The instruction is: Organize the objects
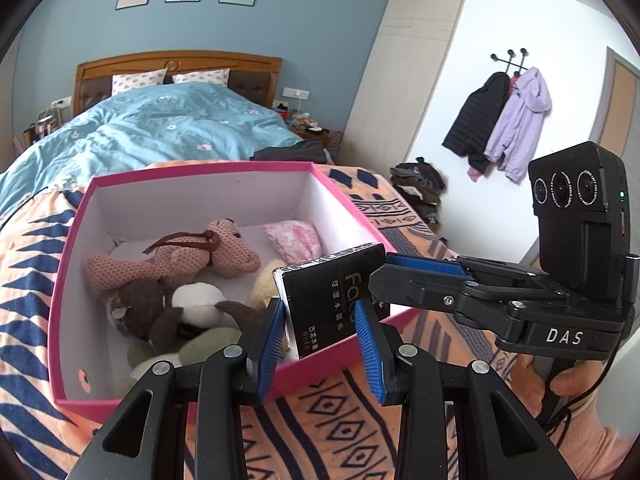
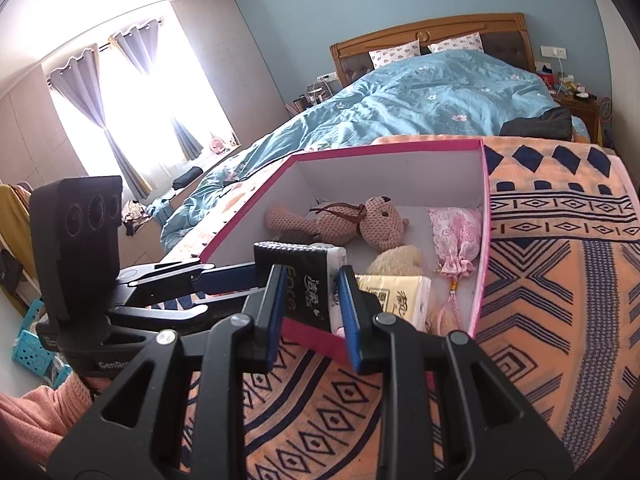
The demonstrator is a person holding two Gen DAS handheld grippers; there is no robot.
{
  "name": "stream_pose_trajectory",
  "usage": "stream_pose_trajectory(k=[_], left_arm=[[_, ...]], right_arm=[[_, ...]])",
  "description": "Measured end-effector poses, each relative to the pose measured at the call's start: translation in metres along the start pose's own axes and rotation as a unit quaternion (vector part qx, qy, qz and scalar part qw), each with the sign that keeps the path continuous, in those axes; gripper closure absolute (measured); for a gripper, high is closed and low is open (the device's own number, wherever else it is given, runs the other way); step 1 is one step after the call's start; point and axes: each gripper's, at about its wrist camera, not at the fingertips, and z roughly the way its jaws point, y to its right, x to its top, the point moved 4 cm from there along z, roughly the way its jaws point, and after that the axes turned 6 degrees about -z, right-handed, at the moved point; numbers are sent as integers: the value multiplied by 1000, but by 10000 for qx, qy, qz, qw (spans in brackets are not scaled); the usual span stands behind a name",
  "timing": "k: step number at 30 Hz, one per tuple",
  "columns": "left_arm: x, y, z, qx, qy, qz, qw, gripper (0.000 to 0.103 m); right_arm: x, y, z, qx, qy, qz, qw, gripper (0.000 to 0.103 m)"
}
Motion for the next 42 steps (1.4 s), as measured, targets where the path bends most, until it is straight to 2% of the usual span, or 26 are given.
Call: stream_pose_trajectory(k=[10, 14, 16, 18, 19, 21, 22, 24, 25, 27, 29, 34, 37, 42], left_arm=[[-4, -24, 35, 286, -514, -299, 9978, 67], [-7, -29, 31, 489, -405, -326, 9975, 65], [-8, -29, 23, 504, -248, -308, 9979, 57], [-11, -26, 10, 520, 12, -227, 9984, 43], [-13, -24, 2, 545, 144, -157, 9983, 38], [-19, -20, -13, 622, 373, -67, 9973, 19], [-23, -18, -20, 646, 480, -35, 9968, 16], [-31, -14, -37, 702, 680, 60, 9952, 16], [-35, -13, -42, 746, 722, 87, 9946, 15], [-46, -15, -54, 856, 854, 74, 9926, 10], [-60, -16, -63, 943, 979, 34, 9907, 0], [-88, -21, -67, 1344, 928, -79, 9866, 0], [-103, -25, -68, 1403, 800, -181, 9867, 0], [-122, -30, -73, 1674, 800, -324, 9821, 0]], right_arm=[[-12, 11, 39, -278, -531, 72, 9982, 74], [-18, 12, 41, -499, -554, 22, 9972, 73], [-19, 12, 36, -572, -505, -10, 9971, 70], [-21, 8, 27, -713, -370, -96, 9967, 58], [-22, 5, 22, -742, -308, -144, 9967, 55], [-27, -5, 10, -822, -157, -329, 9959, 47], [-30, -10, 6, -871, -103, -417, 9953, 44], [-38, -21, -4, -1028, 21, -608, 9928, 24], [-43, -26, -7, -1107, 72, -671, 9916, 19], [-55, -35, -13, -1312, 134, -787, 9881, 1], [-67, -42, -15, -1495, 176, -867, 9848, 0], [-92, -49, -15, -1669, 77, -792, 9827, 0], [-104, -49, -15, -1686, 50, -696, 9832, 0], [-117, -50, -16, -1708, 19, -583, 9836, 0]])
